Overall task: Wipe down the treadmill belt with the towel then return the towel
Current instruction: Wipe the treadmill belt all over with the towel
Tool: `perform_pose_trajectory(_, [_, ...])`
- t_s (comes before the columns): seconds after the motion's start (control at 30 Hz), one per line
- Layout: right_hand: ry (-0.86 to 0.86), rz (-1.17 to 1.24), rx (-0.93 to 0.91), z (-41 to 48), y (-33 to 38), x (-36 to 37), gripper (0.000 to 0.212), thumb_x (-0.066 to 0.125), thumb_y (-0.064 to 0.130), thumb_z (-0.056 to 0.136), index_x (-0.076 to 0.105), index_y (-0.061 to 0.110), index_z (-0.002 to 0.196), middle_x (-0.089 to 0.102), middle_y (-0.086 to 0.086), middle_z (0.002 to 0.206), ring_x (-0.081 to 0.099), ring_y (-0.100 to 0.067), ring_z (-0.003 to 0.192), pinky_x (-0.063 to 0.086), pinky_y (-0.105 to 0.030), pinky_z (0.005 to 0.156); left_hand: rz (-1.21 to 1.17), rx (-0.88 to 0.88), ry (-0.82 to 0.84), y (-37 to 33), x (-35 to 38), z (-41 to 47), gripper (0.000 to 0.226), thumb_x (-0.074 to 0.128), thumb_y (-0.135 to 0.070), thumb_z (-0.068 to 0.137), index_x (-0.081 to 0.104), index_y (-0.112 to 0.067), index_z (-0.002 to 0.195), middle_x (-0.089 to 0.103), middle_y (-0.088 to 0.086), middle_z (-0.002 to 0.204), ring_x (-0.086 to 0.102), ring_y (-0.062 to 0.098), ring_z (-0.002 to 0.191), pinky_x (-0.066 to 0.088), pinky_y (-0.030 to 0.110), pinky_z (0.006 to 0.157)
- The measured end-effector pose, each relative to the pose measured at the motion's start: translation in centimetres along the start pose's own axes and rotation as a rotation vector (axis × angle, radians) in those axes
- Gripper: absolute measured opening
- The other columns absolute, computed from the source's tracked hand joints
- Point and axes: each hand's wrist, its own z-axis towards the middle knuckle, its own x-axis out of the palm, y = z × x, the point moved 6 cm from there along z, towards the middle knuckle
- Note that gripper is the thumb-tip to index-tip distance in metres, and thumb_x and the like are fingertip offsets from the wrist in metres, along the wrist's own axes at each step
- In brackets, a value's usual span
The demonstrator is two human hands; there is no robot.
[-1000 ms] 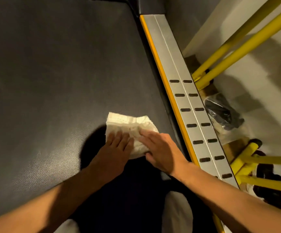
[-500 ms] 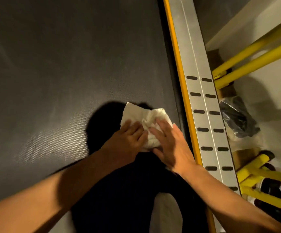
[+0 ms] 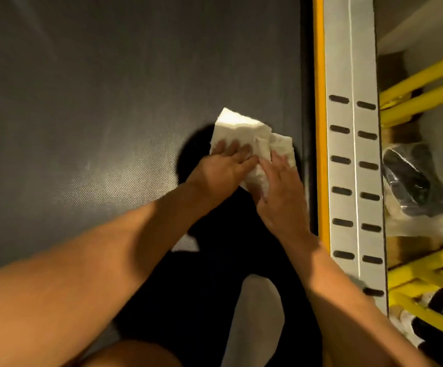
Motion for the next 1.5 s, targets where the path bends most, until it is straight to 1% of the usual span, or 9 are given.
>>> perform_pose_trajectory(0.17, [-0.104, 0.026, 0.113, -2.3, -1.1, -0.6, 0.046, 0.038, 0.027, 0.094, 0.045, 0.011, 0.137, 0.031, -0.006, 0.153, 0.024, -0.024, 0.143, 0.03, -0.045, 0.114, 0.041, 0.206, -0.029, -1.6, 1.9, -0.8, 0.05, 0.035, -0.02, 0.082, 0.062, -0.005, 0.122, 0.063, 0.021, 0.122, 0.06, 0.044, 0.108, 0.042, 0.06, 0.093])
perform_pose_trajectory(0.37, [-0.118, -0.026, 0.133, -4.2, -3.9, 0.3, 0.045, 0.045, 0.021, 0.094, 0.044, 0.011, 0.138, 0.036, -0.011, 0.15, 0.044, -0.032, 0.13, 0.046, -0.047, 0.098, 0.038, 0.201, 0.036, -3.5, 1.7, 1.4, 0.052, 0.038, -0.028, 0.1, 0.024, -0.023, 0.15, 0.02, 0.001, 0.157, 0.017, 0.019, 0.145, 0.006, 0.042, 0.117])
perform_pose_trajectory(0.53, [-0.149, -0.014, 0.264, -3.5, -2.6, -0.4, 0.048, 0.055, 0.011, 0.091, 0.042, 0.009, 0.137, 0.038, -0.012, 0.148, 0.035, -0.03, 0.137, 0.04, -0.048, 0.106, -0.083, 0.22, -0.076, -2.9, 2.0, 0.8, 0.047, 0.046, -0.033, 0.096, 0.046, -0.016, 0.14, 0.042, 0.011, 0.147, 0.036, 0.029, 0.138, 0.019, 0.046, 0.115])
perform_pose_trajectory(0.77, [-0.062, -0.111, 0.061, -7.0, -0.2, -0.7, 0.048, 0.06, 0.007, 0.083, 0.049, 0.007, 0.13, 0.043, -0.015, 0.144, 0.036, -0.032, 0.136, 0.036, -0.048, 0.109, -0.005, 0.417, -0.318, -2.4, 2.4, -4.1, 0.033, 0.047, -0.015, 0.091, 0.067, -0.008, 0.116, 0.066, 0.013, 0.119, 0.062, 0.029, 0.112, 0.049, 0.048, 0.094])
perform_pose_trajectory(0.93, [-0.024, -0.153, 0.049, -2.4, -0.9, -2.4, 0.034, 0.063, 0.013, 0.087, 0.059, -0.003, 0.117, 0.061, -0.024, 0.114, 0.063, -0.037, 0.099, 0.046, -0.031, 0.091, -0.025, 0.127, -0.076, -2.1, 0.0, -1.0, 0.042, 0.036, -0.014, 0.099, 0.045, -0.023, 0.139, 0.051, 0.01, 0.137, 0.05, 0.032, 0.121, 0.045, 0.045, 0.094])
perform_pose_trajectory(1.2, [0.083, -0.288, -0.074, -6.6, 2.8, -1.1, 0.043, 0.07, 0.013, 0.077, 0.059, 0.001, 0.117, 0.057, -0.021, 0.126, 0.057, -0.037, 0.115, 0.05, -0.045, 0.092, -0.025, 0.184, -0.032, -1.1, 3.7, -5.9, 0.051, 0.044, -0.015, 0.097, 0.035, -0.027, 0.146, 0.03, -0.002, 0.154, 0.026, 0.019, 0.143, 0.026, 0.039, 0.115])
perform_pose_trajectory(1.3, [0.069, -0.096, -0.057, -3.3, 1.9, -0.7, 0.032, 0.058, 0.02, 0.089, 0.06, 0.004, 0.116, 0.06, -0.02, 0.118, 0.061, -0.032, 0.105, 0.051, -0.045, 0.092, -0.056, 0.073, -0.103, 0.6, 2.9, -4.4, 0.046, 0.046, -0.024, 0.097, 0.04, -0.029, 0.142, 0.046, 0.003, 0.145, 0.045, 0.028, 0.131, 0.039, 0.044, 0.106])
perform_pose_trajectory(1.43, [0.023, 0.142, 0.015, -2.1, 2.2, -0.1, 0.029, 0.049, 0.024, 0.096, 0.06, 0.008, 0.118, 0.063, -0.014, 0.113, 0.06, -0.023, 0.104, 0.039, -0.016, 0.098, -0.036, 0.02, -0.139, 2.1, 2.1, -3.7, 0.043, 0.047, -0.033, 0.097, 0.045, -0.028, 0.139, 0.058, 0.009, 0.13, 0.058, 0.031, 0.114, 0.045, 0.045, 0.097])
perform_pose_trajectory(1.5, [-0.008, -0.016, 0.046, -4.0, 3.1, 1.0, 0.036, 0.049, 0.024, 0.095, 0.052, 0.008, 0.127, 0.056, -0.015, 0.127, 0.053, -0.029, 0.118, 0.036, -0.028, 0.102, 0.001, 0.072, -0.173, 1.7, 2.9, -5.5, 0.046, 0.044, -0.027, 0.097, 0.04, -0.025, 0.143, 0.049, 0.005, 0.142, 0.05, 0.03, 0.126, 0.041, 0.046, 0.105])
